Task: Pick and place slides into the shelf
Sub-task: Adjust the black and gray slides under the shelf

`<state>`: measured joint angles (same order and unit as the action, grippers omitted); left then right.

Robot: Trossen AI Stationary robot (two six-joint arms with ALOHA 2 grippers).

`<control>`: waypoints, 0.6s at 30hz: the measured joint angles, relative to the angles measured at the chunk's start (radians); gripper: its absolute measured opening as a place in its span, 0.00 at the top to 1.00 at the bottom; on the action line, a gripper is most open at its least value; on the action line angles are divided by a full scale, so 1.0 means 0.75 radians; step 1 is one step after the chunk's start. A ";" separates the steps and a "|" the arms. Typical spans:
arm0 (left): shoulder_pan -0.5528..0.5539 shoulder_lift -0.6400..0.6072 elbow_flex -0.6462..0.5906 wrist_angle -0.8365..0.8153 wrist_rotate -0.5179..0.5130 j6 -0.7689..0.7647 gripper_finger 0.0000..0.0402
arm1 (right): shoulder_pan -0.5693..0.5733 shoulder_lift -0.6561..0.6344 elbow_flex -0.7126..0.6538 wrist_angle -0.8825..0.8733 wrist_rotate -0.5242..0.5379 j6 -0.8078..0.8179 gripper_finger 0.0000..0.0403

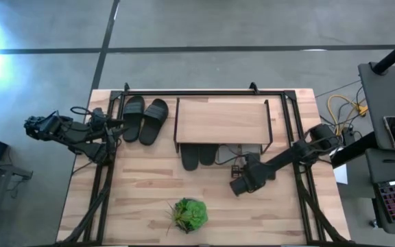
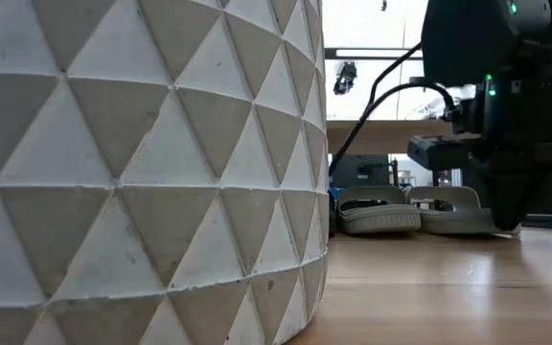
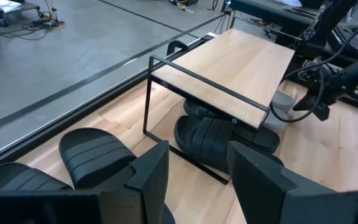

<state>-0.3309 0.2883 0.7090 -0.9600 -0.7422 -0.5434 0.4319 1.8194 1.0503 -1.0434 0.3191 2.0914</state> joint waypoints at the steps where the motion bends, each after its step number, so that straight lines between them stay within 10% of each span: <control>1: 0.000 0.003 0.000 0.000 0.000 0.000 0.63 | 0.009 0.000 0.012 0.002 -0.002 0.006 0.98; 18: 0.000 0.070 0.000 0.000 0.000 0.001 0.63 | 0.244 -0.004 0.197 -0.219 0.020 0.227 0.98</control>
<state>-0.3313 0.3409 0.7090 -0.9600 -0.7422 -0.5430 0.6151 1.8166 1.1984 -1.2077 0.3344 2.2615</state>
